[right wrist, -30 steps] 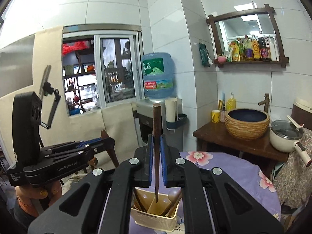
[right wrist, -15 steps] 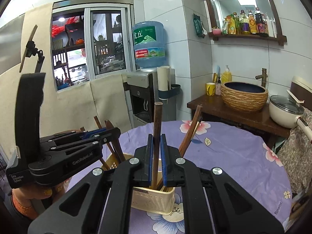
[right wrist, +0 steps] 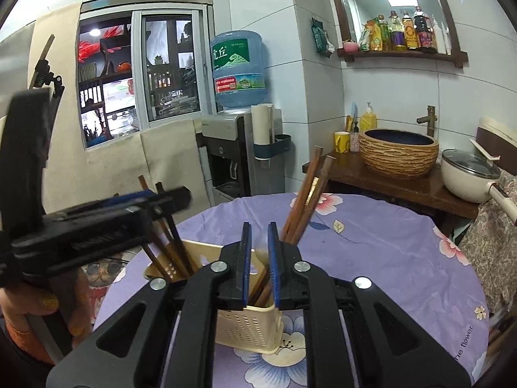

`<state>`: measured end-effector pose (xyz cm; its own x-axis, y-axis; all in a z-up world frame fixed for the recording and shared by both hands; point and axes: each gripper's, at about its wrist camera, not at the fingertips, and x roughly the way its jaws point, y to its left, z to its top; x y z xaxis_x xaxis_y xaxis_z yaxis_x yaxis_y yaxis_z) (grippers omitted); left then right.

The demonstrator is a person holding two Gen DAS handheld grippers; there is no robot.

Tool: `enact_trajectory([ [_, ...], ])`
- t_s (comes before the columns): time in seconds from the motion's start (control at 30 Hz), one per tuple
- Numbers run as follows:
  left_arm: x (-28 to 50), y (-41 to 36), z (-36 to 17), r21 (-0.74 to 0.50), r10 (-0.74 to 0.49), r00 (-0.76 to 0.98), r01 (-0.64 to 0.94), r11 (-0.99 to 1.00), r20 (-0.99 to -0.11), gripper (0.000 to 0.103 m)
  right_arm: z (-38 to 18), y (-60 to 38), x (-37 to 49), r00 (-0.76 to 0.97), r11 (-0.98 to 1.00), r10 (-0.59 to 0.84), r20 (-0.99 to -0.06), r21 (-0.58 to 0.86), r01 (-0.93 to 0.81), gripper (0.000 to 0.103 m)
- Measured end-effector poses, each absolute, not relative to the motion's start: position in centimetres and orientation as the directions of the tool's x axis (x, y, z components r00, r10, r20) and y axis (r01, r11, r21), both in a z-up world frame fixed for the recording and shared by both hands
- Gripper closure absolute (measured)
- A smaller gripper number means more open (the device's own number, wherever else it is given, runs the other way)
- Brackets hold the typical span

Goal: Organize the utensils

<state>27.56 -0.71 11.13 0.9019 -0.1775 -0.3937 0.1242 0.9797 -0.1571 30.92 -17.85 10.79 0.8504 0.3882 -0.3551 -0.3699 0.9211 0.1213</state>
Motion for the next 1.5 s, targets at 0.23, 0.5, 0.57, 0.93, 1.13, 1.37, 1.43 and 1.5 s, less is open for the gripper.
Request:
enact_trajectory([
  [0.23, 23.8, 0.0, 11.7, -0.154, -0.156, 0.936, 0.111, 0.982, -0.317, 0.016, 9.7, -19.8, 28.8, 0.869, 0.928, 0.371, -0.328, 0.166, -0.334, 0.044],
  [0.5, 17.6, 1.2, 8.4, -0.139, -0.085, 0.967, 0.052, 0.989, -0.242, 0.006, 6.8, -20.4, 23.3, 0.895, 0.949, 0.315, -0.315, 0.075, -0.308, 0.012],
  [0.57, 16.2, 1.3, 6.1, -0.124, -0.083, 0.958, 0.051, 0.991, -0.274, 0.006, 5.3, -20.3, 21.8, 0.891, 0.948, 0.316, -0.327, 0.070, -0.310, 0.008],
  [0.93, 6.0, 2.0, -2.0, -0.068, -0.068, 0.941, 0.048, 0.997, -0.332, 0.006, -2.3, -19.2, 11.0, 0.849, 0.921, 0.385, -0.361, 0.093, -0.378, 0.006],
  [1.13, 2.7, 2.5, -1.2, -0.066, -0.075, 0.956, 0.058, 0.996, -0.283, 0.006, -0.8, -19.8, 5.5, 0.884, 0.924, 0.377, -0.276, 0.048, -0.379, 0.006],
  [1.37, 0.4, 2.4, 0.0, -0.075, -0.108, 0.967, 0.093, 0.993, -0.231, 0.006, 1.2, -21.2, 1.9, 0.905, 0.933, 0.356, -0.232, 0.032, -0.359, 0.006],
  [1.43, 0.1, 2.4, 0.0, -0.073, -0.117, 0.967, 0.103, 0.992, -0.225, 0.006, 1.5, -21.4, 1.8, 0.907, 0.936, 0.349, -0.235, 0.033, -0.352, 0.006],
  [1.5, -0.2, 2.3, 0.0, -0.075, -0.126, 0.966, 0.111, 0.991, -0.227, 0.006, 1.5, -21.7, 1.4, 0.907, 0.936, 0.350, -0.235, 0.039, -0.350, 0.006],
])
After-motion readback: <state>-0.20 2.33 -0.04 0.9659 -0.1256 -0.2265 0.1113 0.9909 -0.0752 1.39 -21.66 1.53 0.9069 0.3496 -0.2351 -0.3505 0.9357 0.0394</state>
